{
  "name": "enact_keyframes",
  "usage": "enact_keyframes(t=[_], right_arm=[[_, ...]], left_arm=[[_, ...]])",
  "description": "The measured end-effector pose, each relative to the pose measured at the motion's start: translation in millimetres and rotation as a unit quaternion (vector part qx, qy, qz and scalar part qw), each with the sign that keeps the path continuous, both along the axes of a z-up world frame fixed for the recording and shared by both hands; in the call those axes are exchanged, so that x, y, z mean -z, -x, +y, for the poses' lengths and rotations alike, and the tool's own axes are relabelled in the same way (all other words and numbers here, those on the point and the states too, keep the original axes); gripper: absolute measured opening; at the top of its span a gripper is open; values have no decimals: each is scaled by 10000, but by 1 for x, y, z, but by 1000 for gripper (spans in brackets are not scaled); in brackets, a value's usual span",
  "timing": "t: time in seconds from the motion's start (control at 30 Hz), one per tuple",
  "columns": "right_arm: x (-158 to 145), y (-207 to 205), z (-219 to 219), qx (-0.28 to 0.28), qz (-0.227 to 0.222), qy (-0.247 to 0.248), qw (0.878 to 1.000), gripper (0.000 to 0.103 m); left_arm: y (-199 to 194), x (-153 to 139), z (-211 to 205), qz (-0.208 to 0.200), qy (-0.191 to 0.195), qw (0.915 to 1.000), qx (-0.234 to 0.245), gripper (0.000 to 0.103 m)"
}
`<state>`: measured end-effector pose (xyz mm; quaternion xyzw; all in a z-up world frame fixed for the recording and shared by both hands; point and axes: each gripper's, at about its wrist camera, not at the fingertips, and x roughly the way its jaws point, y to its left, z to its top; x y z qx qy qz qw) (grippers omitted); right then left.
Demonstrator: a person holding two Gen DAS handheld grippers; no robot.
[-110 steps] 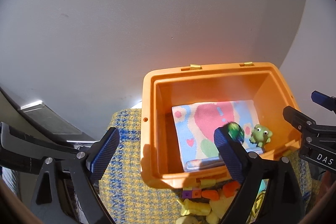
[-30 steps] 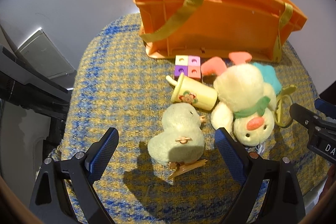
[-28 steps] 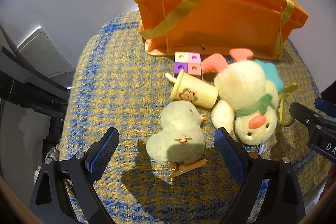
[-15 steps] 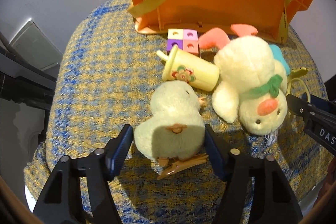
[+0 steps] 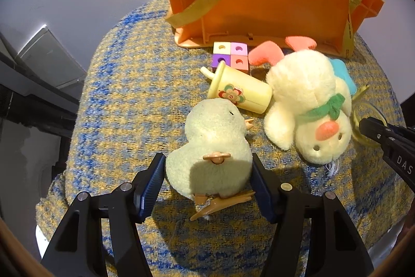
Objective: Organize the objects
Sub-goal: 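Grasp the plush chick with the left tool while the right tool grasps the yellow-blue teether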
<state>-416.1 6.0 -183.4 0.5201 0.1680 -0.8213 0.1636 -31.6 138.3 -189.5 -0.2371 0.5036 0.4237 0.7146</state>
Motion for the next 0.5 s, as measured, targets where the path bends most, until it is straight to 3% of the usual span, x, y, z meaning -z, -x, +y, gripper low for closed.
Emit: enact_keyframes(t=[0.5], right_arm=[[-57, -7, -4, -61, 433, 290, 9986, 8]], left_arm=[[1, -48, -4, -266, -382, 9987, 213, 62]])
